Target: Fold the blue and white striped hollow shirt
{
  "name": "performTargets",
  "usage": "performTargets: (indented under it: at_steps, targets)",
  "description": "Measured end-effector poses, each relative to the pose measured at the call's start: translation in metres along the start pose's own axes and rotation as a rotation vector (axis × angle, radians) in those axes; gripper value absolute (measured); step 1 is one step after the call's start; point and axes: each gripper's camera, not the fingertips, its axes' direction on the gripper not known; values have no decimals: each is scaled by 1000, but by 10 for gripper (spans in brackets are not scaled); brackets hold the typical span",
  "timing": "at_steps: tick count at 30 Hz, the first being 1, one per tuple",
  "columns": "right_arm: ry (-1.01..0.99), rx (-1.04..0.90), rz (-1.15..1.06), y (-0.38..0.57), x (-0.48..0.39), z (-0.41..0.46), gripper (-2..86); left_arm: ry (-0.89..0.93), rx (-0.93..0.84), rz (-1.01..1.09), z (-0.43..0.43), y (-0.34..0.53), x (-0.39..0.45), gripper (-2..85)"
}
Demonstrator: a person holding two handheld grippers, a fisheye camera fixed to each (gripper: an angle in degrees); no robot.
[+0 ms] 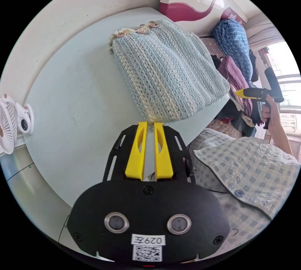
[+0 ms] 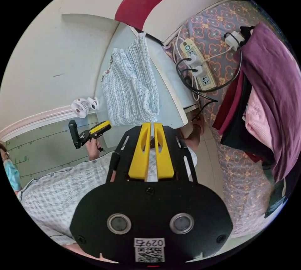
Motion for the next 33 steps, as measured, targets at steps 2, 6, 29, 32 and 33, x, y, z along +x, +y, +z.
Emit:
performTargets:
  at_steps: [2, 6, 29, 32, 33]
  targets:
    - [37, -17, -71, -7, -8, -1, 0, -37, -46, 11, 7, -4, -1, 73]
    - [10, -99, -209, -11, -23, 16, -3, -119, -77, 38, 16, -11, 3, 128]
    - [375, -241, -218, 10, 19, 14, -4, 230, 129, -247, 16, 25, -95, -10]
    - [351, -238, -207, 10, 26, 9, -5, 222, 107, -294, 25, 35, -105, -10]
    - [337, -234, -199, 9, 29, 7, -4, 228, 109, -306, 26, 37, -107, -10]
